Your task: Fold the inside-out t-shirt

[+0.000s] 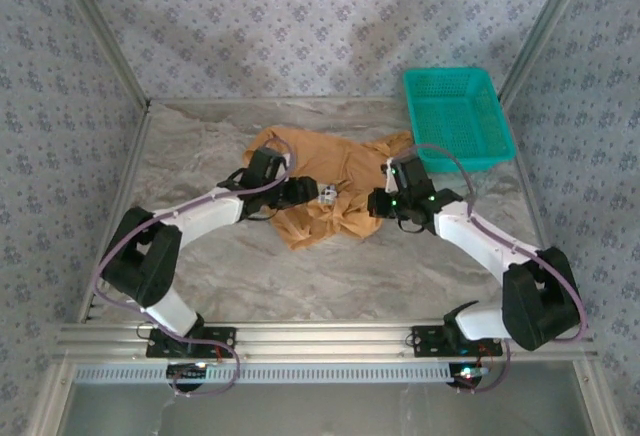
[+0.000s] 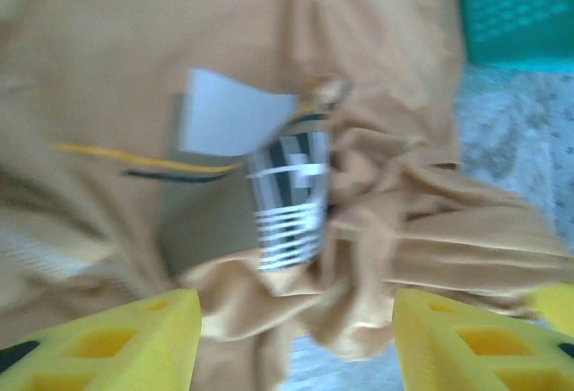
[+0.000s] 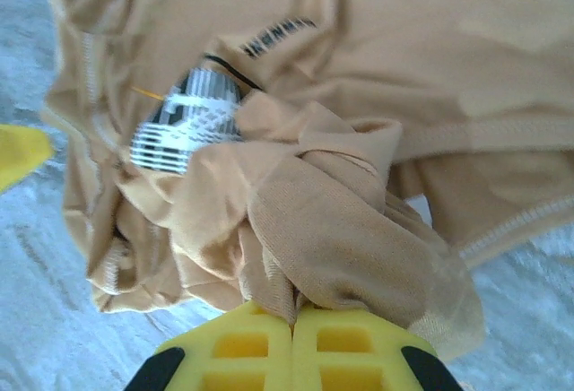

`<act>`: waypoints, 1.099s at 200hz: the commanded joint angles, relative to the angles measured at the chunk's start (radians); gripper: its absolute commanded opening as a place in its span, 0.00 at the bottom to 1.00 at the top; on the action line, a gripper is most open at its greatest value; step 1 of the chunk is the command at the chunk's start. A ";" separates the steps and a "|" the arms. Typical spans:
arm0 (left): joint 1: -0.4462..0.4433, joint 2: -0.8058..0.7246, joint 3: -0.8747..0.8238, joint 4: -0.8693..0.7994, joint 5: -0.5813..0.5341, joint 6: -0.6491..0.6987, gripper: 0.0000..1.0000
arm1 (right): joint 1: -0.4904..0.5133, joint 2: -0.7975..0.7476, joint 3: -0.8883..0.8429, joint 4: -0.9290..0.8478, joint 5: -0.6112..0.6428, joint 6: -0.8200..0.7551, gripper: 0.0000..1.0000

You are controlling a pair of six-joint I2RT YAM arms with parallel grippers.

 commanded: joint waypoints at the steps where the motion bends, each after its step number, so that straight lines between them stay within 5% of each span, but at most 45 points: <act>1: 0.059 0.045 -0.034 0.031 0.020 0.002 0.57 | 0.001 -0.010 0.145 -0.024 -0.088 -0.082 0.00; 70: 0.134 0.369 0.425 -0.110 0.132 0.087 0.56 | -0.027 0.133 0.431 -0.084 -0.346 -0.178 0.00; 102: 0.204 0.625 0.664 -0.329 0.132 0.125 0.36 | -0.027 0.120 0.463 -0.132 -0.389 -0.179 0.00; 193: 0.498 0.649 0.614 -0.453 0.002 0.156 0.17 | -0.032 -0.086 0.101 -0.350 -0.233 -0.118 0.02; 220: 0.588 0.601 0.550 -0.391 0.039 0.116 0.12 | -0.027 -0.131 -0.013 -0.356 -0.236 -0.066 0.00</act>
